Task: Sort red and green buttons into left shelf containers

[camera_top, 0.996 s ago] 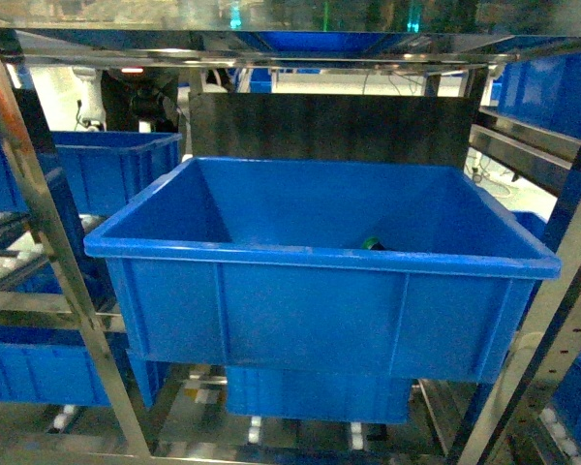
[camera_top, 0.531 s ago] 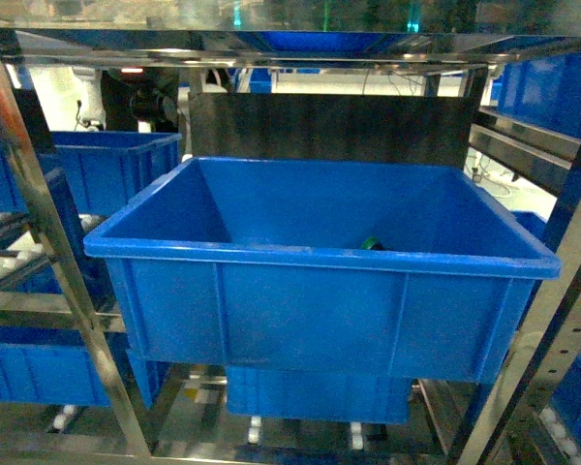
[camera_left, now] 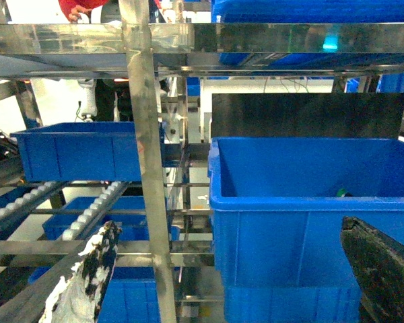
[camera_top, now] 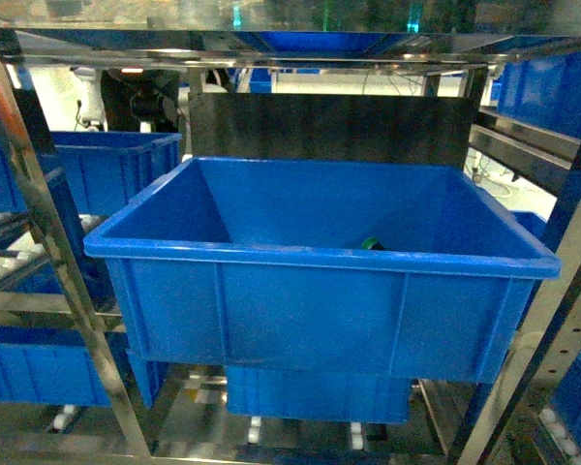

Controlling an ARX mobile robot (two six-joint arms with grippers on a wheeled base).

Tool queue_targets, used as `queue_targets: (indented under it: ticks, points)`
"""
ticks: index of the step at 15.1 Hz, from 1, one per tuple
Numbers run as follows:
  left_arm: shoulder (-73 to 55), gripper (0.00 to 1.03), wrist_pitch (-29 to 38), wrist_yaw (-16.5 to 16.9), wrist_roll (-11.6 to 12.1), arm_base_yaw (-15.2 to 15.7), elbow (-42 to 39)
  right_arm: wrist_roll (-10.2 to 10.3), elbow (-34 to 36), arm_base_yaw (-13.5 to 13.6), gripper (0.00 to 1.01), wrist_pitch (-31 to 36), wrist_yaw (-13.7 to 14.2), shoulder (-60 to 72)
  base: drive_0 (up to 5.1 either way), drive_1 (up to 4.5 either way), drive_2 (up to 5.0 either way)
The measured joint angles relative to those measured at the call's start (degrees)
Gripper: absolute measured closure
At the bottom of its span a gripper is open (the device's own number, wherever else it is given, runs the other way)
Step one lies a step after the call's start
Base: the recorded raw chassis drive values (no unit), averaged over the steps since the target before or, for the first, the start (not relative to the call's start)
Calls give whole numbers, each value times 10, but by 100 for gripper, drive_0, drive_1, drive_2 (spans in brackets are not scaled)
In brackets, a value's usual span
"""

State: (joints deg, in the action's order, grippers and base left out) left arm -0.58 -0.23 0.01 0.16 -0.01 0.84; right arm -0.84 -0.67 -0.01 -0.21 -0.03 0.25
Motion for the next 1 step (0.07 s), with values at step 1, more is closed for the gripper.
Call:
queue_targets:
  ticks: [1]
  points:
    - [0,5,0,0,0,0,0,0,0,0,3,0,0,0,0,0,0]
